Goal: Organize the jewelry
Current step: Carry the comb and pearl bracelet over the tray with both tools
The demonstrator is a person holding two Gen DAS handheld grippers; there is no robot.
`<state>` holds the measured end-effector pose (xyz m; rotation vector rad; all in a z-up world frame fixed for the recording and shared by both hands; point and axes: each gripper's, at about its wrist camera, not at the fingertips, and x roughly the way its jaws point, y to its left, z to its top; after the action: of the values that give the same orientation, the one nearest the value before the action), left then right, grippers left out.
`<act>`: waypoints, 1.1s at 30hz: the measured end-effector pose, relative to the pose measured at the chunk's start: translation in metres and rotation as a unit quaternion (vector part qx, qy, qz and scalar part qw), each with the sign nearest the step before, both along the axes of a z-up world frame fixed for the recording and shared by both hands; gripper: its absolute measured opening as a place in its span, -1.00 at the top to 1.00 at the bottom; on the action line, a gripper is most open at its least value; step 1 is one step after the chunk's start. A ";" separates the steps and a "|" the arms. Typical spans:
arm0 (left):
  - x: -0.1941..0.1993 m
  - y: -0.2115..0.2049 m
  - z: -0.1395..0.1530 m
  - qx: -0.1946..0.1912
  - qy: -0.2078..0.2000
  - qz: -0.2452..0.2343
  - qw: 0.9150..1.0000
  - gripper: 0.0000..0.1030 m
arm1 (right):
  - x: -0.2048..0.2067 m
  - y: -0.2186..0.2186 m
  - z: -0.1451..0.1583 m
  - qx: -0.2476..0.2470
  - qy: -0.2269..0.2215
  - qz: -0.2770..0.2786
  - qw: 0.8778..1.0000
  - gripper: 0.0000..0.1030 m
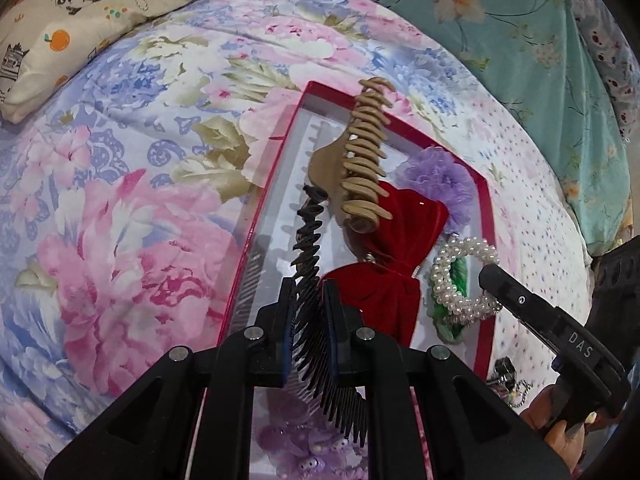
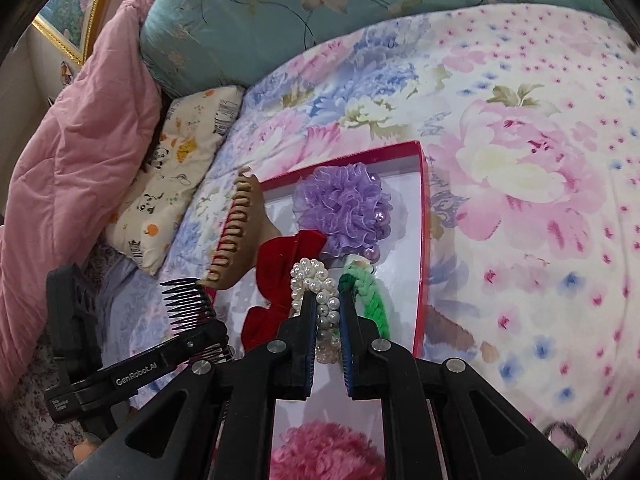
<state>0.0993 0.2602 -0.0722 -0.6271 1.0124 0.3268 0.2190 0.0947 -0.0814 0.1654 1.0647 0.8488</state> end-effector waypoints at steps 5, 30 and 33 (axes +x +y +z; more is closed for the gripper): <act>0.003 0.002 -0.006 -0.006 0.004 0.009 1.000 0.79 | 0.005 0.007 -0.012 -0.012 0.002 0.003 1.000 0.81; 0.012 0.003 -0.008 -0.006 0.014 0.018 1.000 0.32 | 0.009 0.007 -0.016 -0.008 0.008 0.003 1.000 0.68; 0.011 0.003 -0.008 -0.005 0.016 0.018 1.000 0.32 | 0.008 0.006 -0.015 -0.009 0.006 0.002 1.000 0.64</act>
<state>0.1104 0.2631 -0.0803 -0.6505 1.0339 0.3641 0.2268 0.1010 -0.0959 0.1536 1.0846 0.8430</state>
